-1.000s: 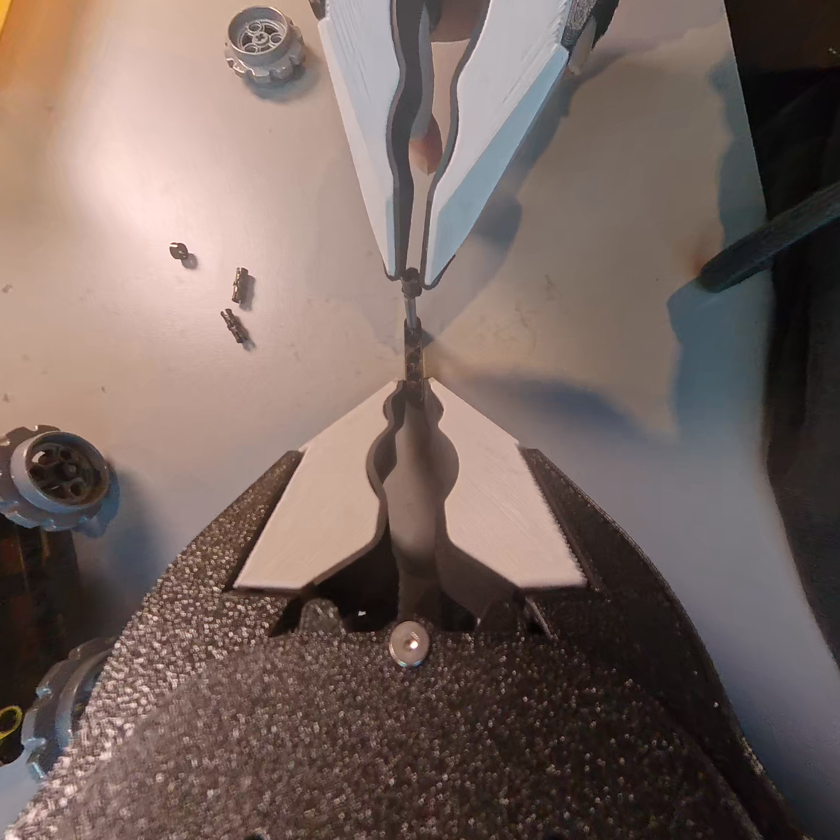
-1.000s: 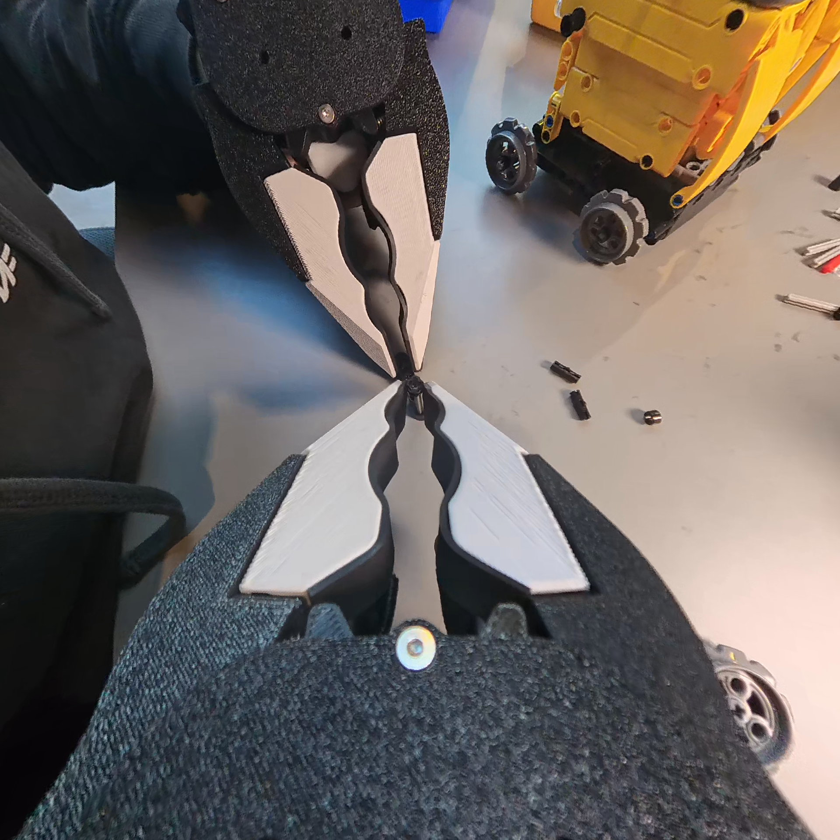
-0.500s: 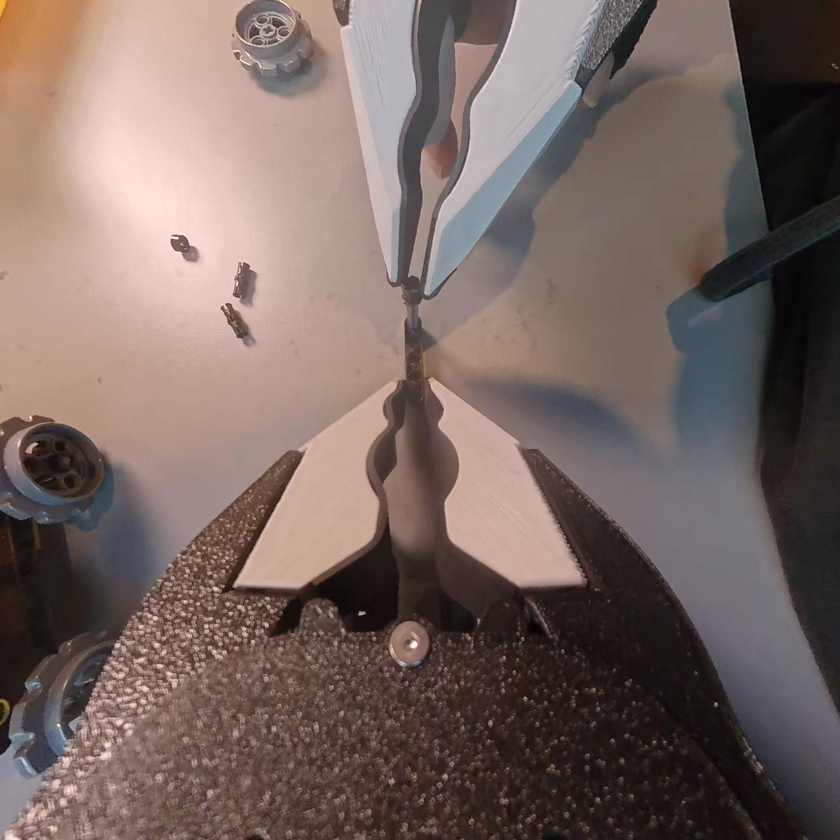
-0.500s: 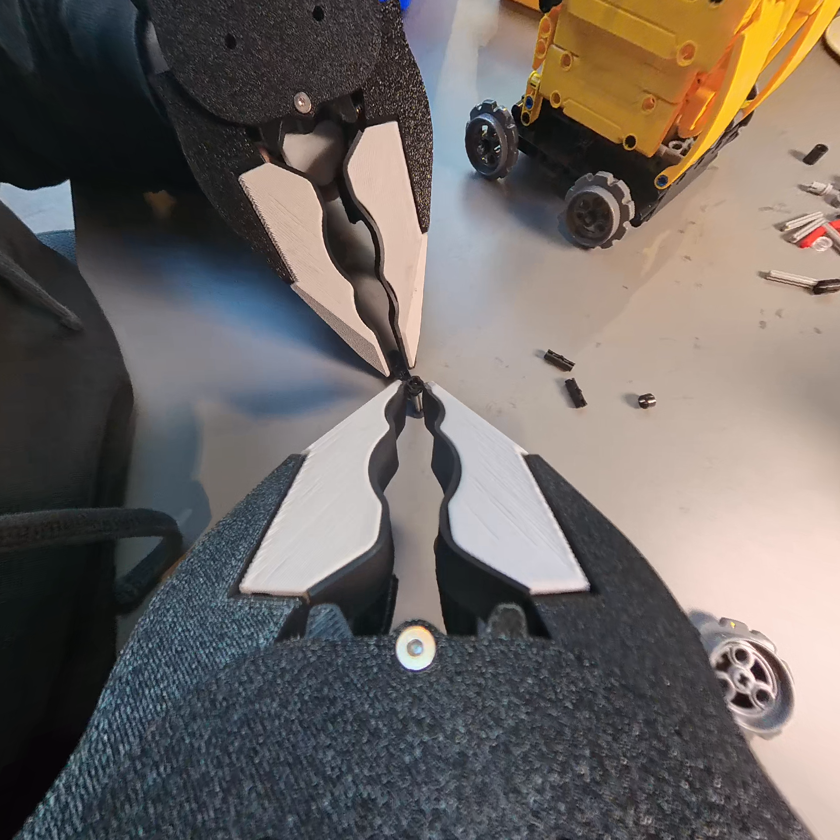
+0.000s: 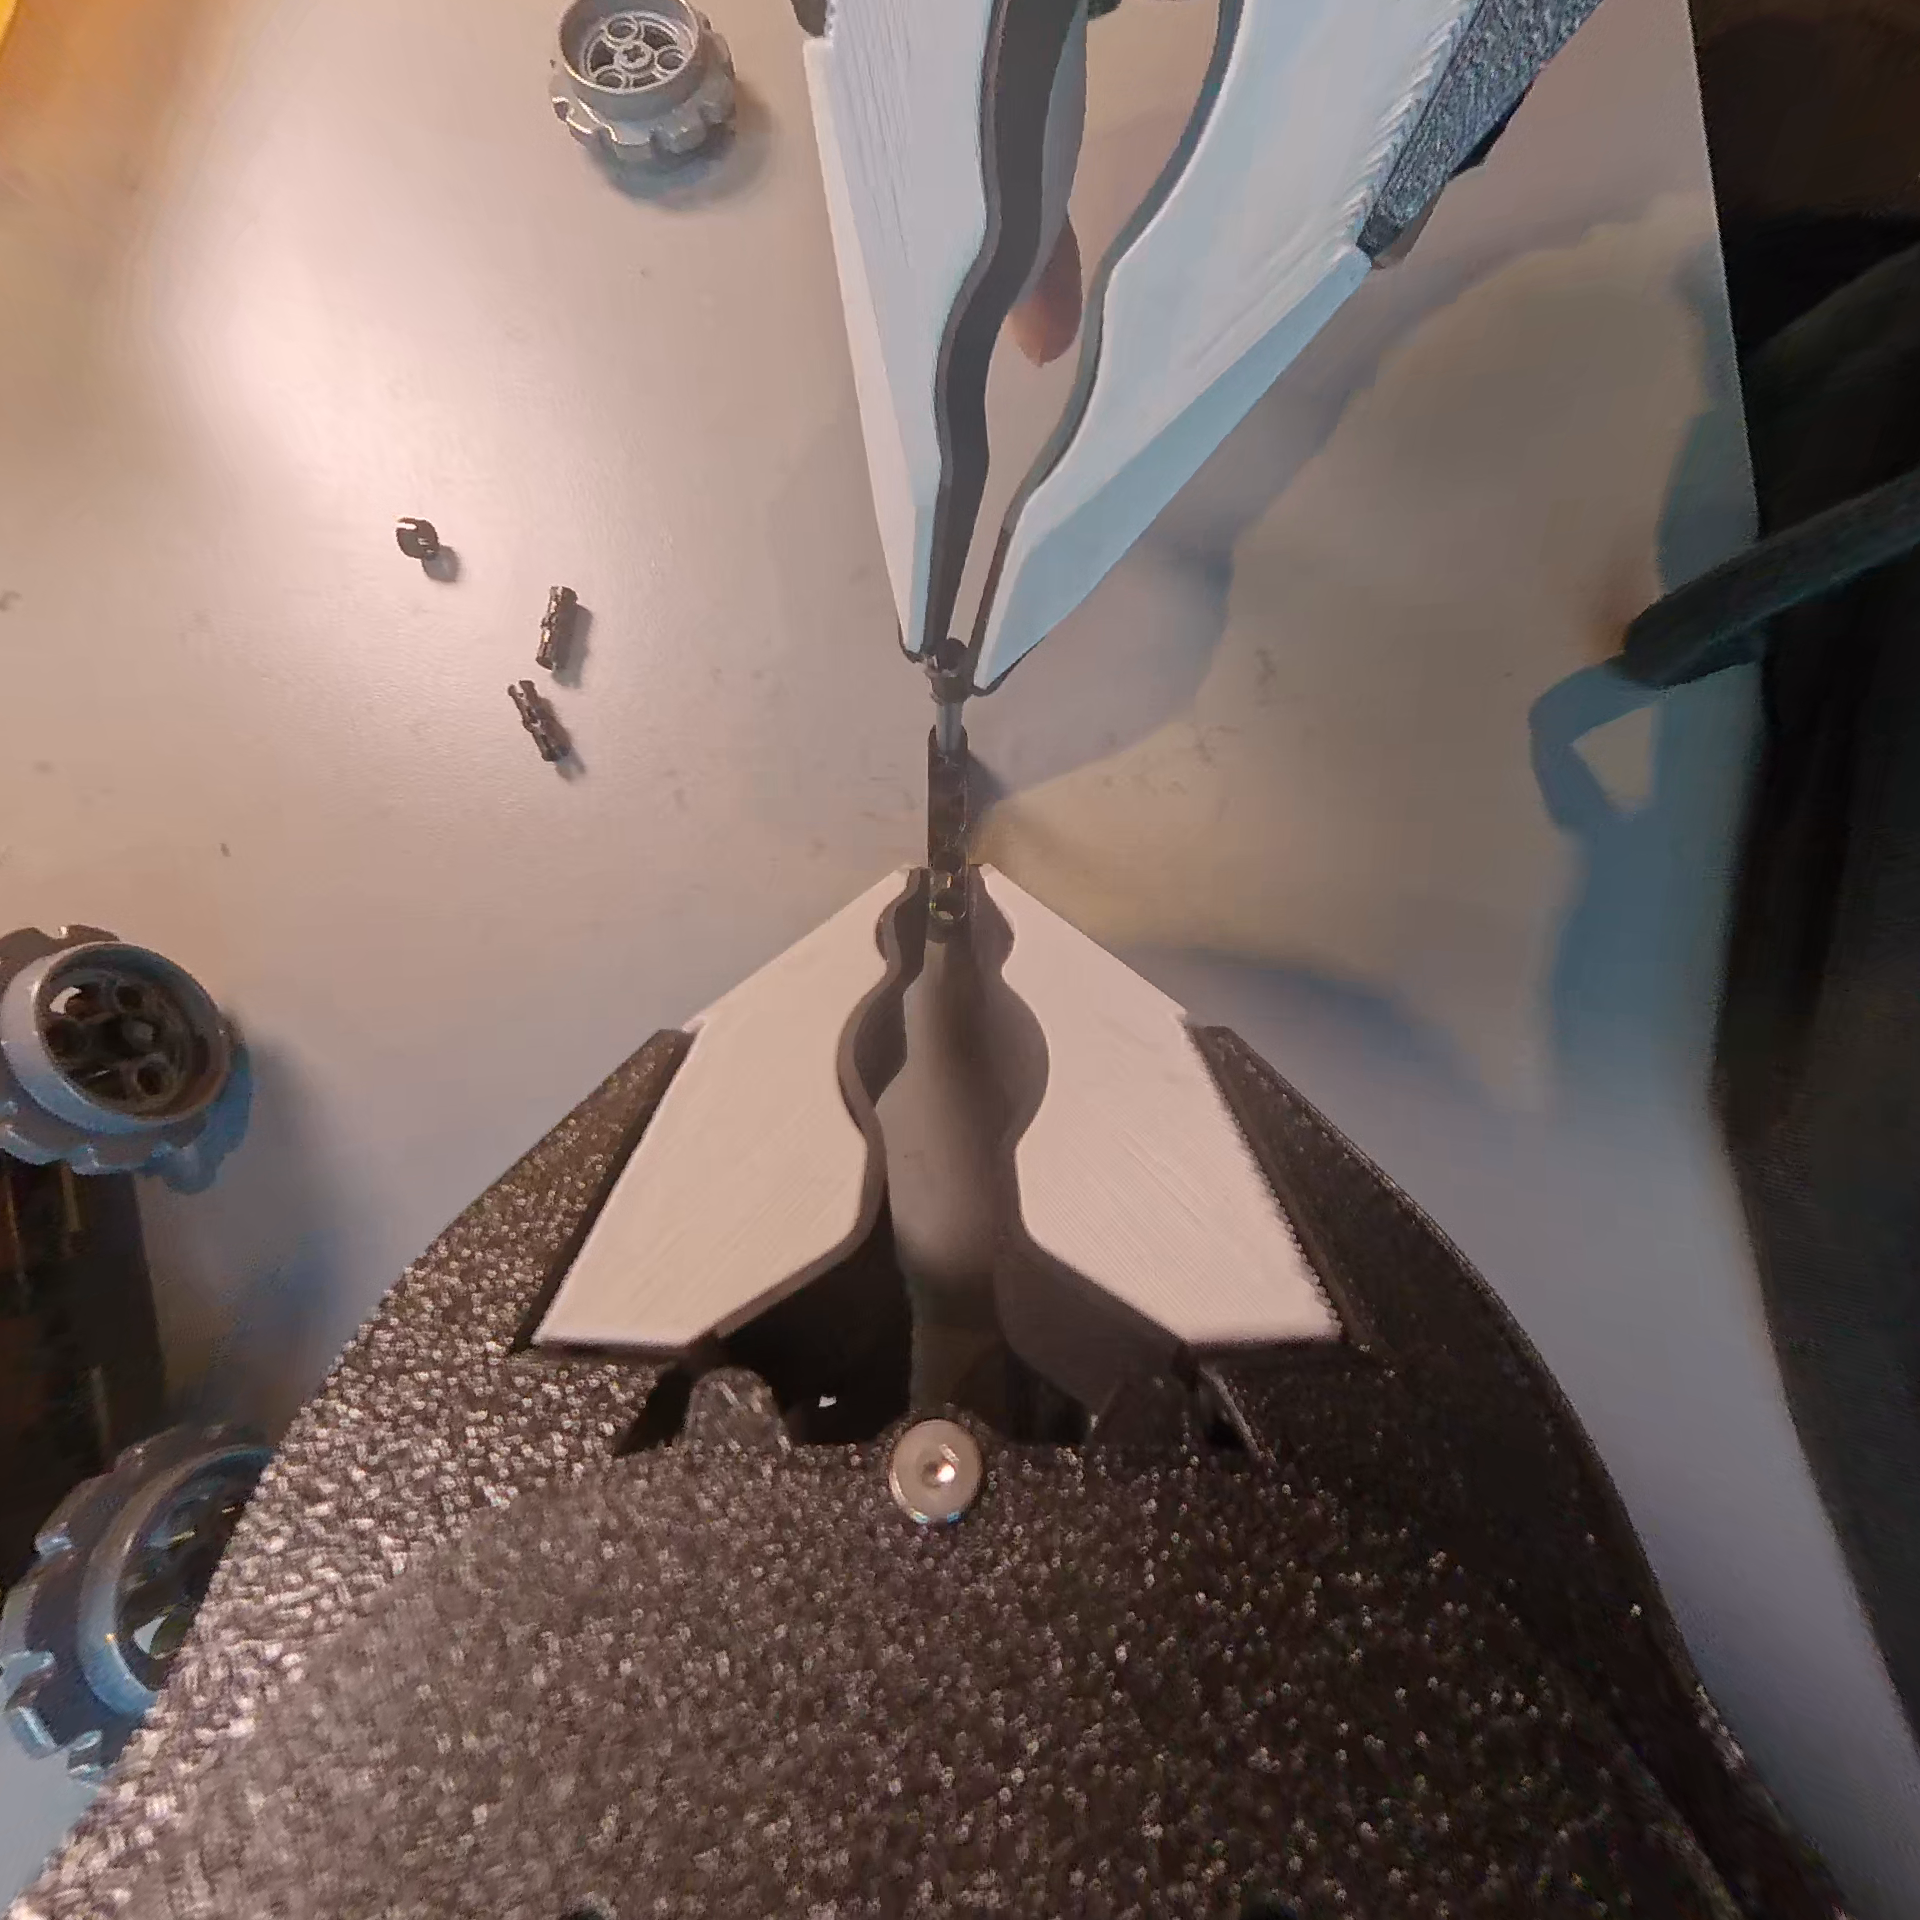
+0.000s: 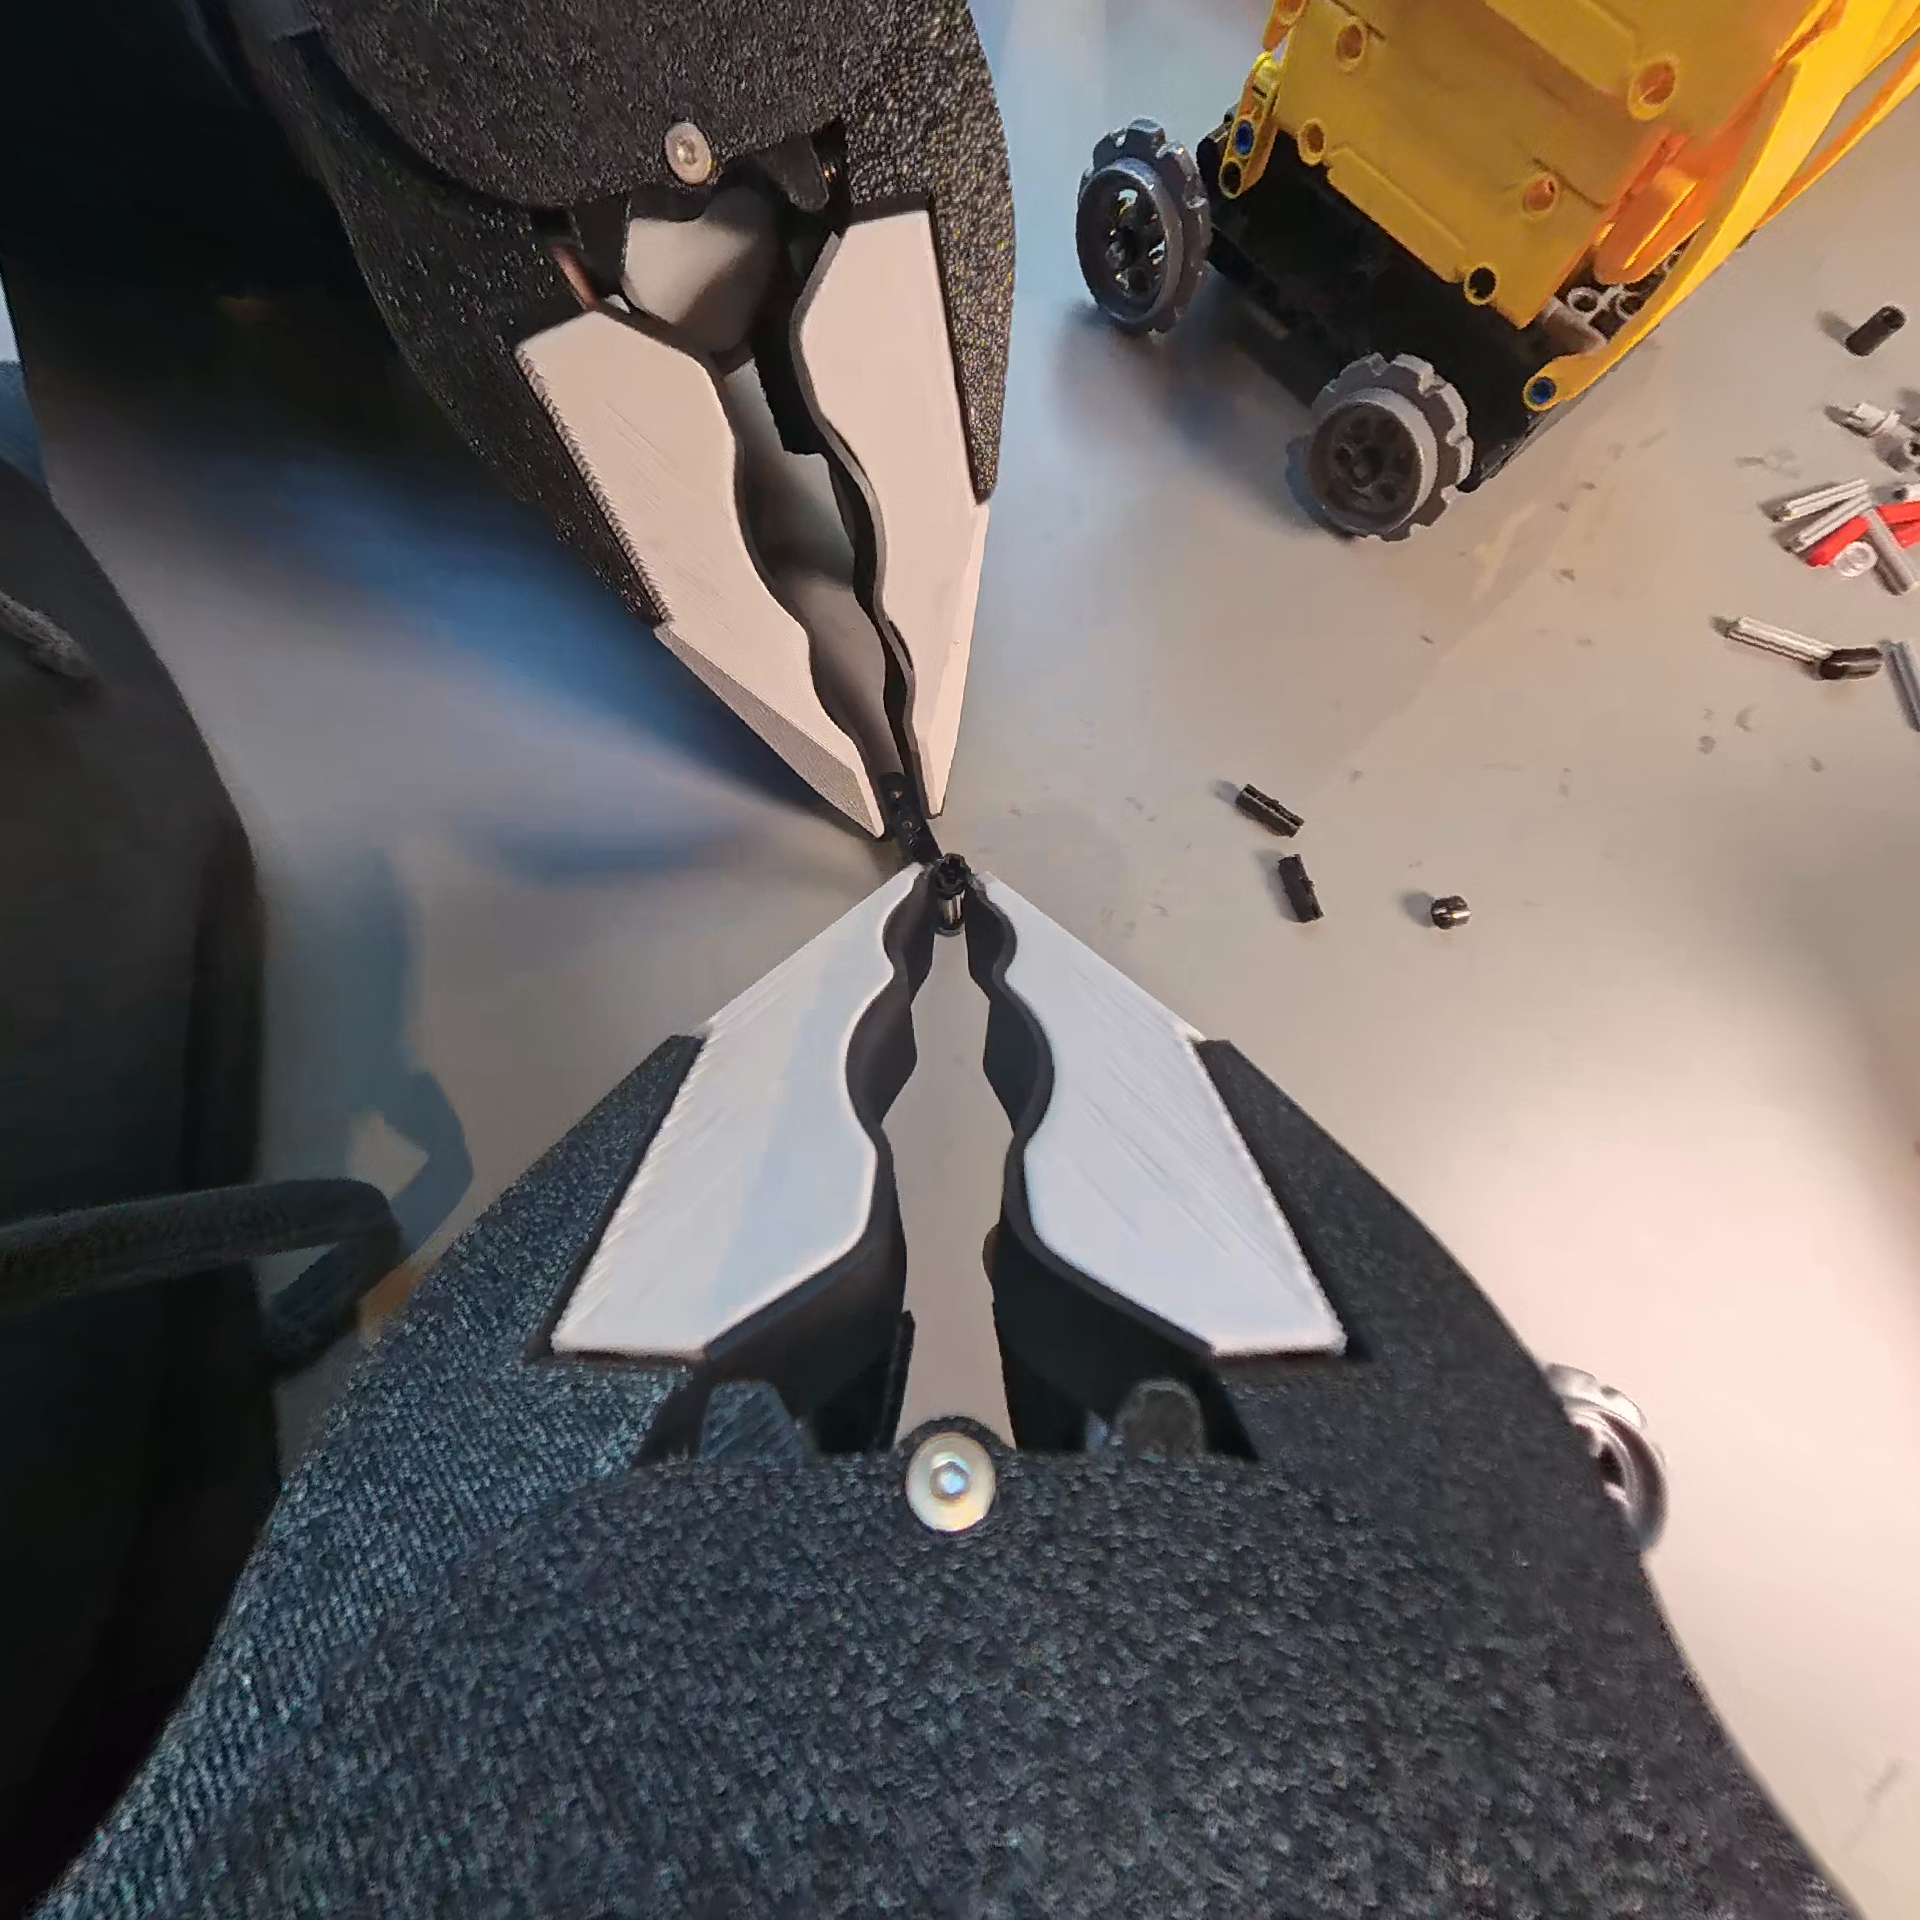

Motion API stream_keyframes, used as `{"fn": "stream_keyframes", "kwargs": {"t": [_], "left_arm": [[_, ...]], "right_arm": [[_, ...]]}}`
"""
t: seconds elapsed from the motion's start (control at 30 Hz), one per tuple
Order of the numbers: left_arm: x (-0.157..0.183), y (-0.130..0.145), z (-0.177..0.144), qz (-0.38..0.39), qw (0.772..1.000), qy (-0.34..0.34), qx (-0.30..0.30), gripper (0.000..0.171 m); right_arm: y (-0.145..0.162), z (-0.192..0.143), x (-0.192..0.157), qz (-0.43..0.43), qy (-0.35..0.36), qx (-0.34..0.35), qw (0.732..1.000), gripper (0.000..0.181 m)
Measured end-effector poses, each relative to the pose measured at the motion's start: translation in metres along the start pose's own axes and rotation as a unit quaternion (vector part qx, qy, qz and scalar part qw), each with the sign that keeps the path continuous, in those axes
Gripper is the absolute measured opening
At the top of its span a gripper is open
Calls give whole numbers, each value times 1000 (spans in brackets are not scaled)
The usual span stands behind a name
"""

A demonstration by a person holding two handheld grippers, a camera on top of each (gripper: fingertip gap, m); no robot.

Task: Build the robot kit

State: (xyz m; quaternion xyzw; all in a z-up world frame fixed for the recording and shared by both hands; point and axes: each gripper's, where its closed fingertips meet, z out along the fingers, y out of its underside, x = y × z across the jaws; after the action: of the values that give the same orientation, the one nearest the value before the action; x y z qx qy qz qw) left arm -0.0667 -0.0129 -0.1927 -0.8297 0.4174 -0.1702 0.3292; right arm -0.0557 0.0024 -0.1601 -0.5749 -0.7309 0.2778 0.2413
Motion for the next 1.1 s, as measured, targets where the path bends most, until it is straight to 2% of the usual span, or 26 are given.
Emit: {"fn": "stream_keyframes", "kwargs": {"t": [0.3, 1.1], "left_arm": [[0, 0, 0, -10, 1000, 3, 2, 5], [0, 0, 0, -10, 1000, 0, 1, 5]], "right_arm": [[4, 4, 0, -55, 9, -25, 998, 4], [9, 10, 0, -13, 1, 0, 1000, 5]]}}
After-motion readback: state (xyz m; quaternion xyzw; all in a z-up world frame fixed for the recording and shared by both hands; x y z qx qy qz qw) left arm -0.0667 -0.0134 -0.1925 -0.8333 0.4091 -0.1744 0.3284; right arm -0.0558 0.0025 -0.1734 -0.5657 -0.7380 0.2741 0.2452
